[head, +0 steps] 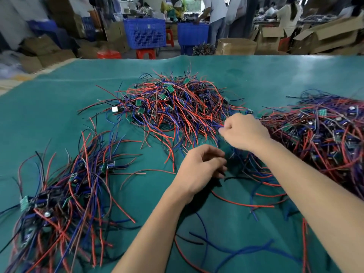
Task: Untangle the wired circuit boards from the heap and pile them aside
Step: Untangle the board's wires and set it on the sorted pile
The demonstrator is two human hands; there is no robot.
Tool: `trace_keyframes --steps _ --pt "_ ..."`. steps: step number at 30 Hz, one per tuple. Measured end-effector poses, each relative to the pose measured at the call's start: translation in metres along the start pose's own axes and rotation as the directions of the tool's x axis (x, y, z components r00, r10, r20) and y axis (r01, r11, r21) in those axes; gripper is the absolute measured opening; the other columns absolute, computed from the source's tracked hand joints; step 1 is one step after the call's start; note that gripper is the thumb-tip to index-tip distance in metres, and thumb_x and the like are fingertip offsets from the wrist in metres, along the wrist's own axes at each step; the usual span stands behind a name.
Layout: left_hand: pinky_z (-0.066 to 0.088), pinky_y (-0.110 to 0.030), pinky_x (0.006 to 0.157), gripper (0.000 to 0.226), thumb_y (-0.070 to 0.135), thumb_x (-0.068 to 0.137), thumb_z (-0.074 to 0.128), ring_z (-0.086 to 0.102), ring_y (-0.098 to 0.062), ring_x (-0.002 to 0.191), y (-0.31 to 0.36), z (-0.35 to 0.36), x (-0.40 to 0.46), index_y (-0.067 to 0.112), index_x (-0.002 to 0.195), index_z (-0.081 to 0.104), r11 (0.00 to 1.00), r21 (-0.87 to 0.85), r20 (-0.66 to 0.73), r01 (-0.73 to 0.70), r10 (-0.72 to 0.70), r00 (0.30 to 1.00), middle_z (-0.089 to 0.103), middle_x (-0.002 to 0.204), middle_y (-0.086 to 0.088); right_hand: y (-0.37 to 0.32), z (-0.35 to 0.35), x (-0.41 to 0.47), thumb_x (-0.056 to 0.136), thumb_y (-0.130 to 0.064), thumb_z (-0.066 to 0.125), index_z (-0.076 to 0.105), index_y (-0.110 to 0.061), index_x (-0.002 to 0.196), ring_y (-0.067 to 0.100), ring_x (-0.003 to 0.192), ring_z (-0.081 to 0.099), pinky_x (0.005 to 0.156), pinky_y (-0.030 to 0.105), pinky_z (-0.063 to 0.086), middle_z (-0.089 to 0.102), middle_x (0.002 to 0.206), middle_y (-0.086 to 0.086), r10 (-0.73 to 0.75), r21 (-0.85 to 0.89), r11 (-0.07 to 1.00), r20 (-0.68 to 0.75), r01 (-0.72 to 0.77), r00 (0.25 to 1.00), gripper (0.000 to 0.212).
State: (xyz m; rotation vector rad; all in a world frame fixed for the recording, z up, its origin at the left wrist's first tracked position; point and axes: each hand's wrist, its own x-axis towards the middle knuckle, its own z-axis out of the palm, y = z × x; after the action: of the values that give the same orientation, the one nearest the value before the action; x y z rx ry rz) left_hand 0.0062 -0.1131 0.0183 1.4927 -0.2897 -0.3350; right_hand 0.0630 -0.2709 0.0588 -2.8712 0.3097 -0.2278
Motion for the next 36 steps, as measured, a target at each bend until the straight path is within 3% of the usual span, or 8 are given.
trace_keyframes --steps 6,9,15,19,22,25,30,36 --pt "0.054 -0.021 0.057 0.022 0.017 0.105 0.042 0.068 -0.02 0.072 0.003 0.002 0.003 0.003 0.107 0.058 0.98 -0.189 -0.031 0.063 -0.07 0.997 0.07 0.095 -0.019 0.016 -0.04 -0.039 0.078 -0.035 0.067 0.064 -0.017 0.055 0.012 0.041 0.044 0.042 0.019 0.033 0.051 0.042 -0.001 0.009 0.745 0.667 -0.047 0.029 0.999 0.03" --pt "0.052 -0.022 0.056 0.041 0.035 0.106 0.037 0.069 -0.018 0.07 0.006 -0.001 0.003 0.009 0.099 0.067 0.97 -0.227 0.026 0.087 -0.084 0.996 0.074 0.086 -0.011 0.012 -0.023 -0.077 0.08 -0.039 0.069 0.066 -0.017 0.058 0.008 0.043 0.045 0.046 0.022 0.035 0.054 0.044 0.002 -0.13 0.689 0.715 -0.036 0.119 0.991 0.031" --pt "0.045 -0.032 0.065 0.026 0.014 0.098 0.057 0.053 -0.022 0.069 -0.004 0.001 0.001 0.008 0.076 0.071 0.992 -0.126 -0.018 -0.027 0.025 1.0 0.061 0.075 -0.015 0.012 0.007 -0.102 0.082 -0.031 0.077 0.056 -0.017 0.051 0.009 0.044 0.038 0.048 0.021 0.03 0.047 0.043 -0.006 -0.265 0.472 0.845 -0.038 0.251 0.964 0.04" --pt "0.058 -0.029 0.068 0.02 0.008 0.1 0.053 0.066 -0.021 0.076 -0.003 0.005 0.005 0.006 0.088 0.069 0.987 -0.154 -0.155 -0.035 0.011 0.988 0.068 0.085 -0.016 0.015 -0.001 -0.07 0.082 -0.026 0.077 0.07 -0.023 0.079 0.005 0.061 0.059 0.07 0.028 0.049 0.066 0.061 -0.013 -0.113 0.47 0.858 -0.222 0.208 0.969 0.008" --pt "0.053 -0.042 0.094 0.014 0.0 0.099 0.051 0.067 -0.029 0.098 -0.002 0.006 0.006 0.004 0.104 0.063 0.973 -0.23 -0.16 -0.012 -0.025 0.987 0.069 0.106 -0.021 0.014 -0.002 -0.024 0.088 -0.027 0.075 0.07 -0.021 0.116 0.026 0.1 0.068 0.092 0.034 0.05 0.076 0.089 -0.007 0.015 0.353 0.933 -0.237 0.072 0.971 0.03" --pt "0.046 -0.042 0.105 0.025 -0.004 0.096 0.052 0.064 -0.024 0.114 0.0 0.003 0.003 0.011 0.113 0.061 0.977 -0.214 -0.147 -0.014 -0.018 0.989 0.068 0.122 -0.013 0.012 0.001 0.003 0.093 -0.027 0.073 0.08 -0.013 0.098 0.036 0.1 0.069 0.093 0.038 0.053 0.077 0.088 0.011 -0.009 0.252 0.967 -0.146 0.046 0.989 0.016" --pt "0.049 -0.034 0.099 0.029 -0.002 0.097 0.05 0.063 -0.02 0.109 0.005 0.002 0.003 0.019 0.116 0.059 0.978 -0.204 -0.131 -0.032 0.005 0.991 0.066 0.116 -0.005 0.012 -0.007 -0.005 0.086 -0.027 0.071 0.077 -0.024 0.066 0.026 0.069 0.074 0.076 0.053 0.062 0.076 0.069 0.002 0.044 0.542 0.834 -0.246 0.1 0.968 0.021" --pt "0.055 -0.037 0.091 0.025 0.025 0.103 0.048 0.069 -0.03 0.096 0.007 0.001 0.004 0.005 0.109 0.062 0.946 -0.323 -0.115 0.03 -0.071 0.991 0.07 0.11 -0.022 0.009 -0.009 -0.084 0.083 -0.037 0.069 0.078 -0.039 0.086 0.012 0.058 0.072 0.06 0.04 0.061 0.076 0.071 -0.004 -0.119 0.721 0.616 -0.314 0.318 0.942 0.009"
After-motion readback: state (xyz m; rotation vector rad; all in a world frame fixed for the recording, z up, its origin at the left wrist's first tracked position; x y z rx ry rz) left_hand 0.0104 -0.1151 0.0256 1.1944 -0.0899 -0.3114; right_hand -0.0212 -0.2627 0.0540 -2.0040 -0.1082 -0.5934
